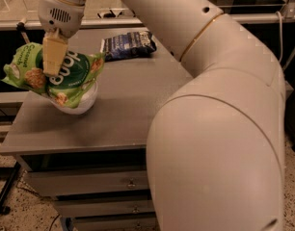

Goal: Place green rice chip bag into white bowl

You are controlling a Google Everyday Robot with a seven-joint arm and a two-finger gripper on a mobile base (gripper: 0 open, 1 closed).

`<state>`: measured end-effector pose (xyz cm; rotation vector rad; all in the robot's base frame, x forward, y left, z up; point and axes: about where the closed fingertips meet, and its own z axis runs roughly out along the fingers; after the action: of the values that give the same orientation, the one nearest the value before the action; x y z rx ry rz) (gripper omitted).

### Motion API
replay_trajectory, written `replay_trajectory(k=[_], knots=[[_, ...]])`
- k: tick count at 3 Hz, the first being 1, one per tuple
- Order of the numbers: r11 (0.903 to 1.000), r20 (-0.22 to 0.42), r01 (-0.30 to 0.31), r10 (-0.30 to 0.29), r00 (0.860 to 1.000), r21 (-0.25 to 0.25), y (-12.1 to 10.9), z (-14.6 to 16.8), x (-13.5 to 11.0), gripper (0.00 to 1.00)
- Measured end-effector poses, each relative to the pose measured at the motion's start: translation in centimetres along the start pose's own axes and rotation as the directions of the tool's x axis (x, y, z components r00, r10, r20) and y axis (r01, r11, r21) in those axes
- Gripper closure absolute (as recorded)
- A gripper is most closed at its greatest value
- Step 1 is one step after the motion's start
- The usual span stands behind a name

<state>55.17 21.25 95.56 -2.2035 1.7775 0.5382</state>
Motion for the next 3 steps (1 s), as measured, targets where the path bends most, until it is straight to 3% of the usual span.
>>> replay_trajectory(k=[3], knots=[[0.9983,-0.034,-0.055,0.056,0.998,0.019,-0.9,-0.3,2.2,1.0]])
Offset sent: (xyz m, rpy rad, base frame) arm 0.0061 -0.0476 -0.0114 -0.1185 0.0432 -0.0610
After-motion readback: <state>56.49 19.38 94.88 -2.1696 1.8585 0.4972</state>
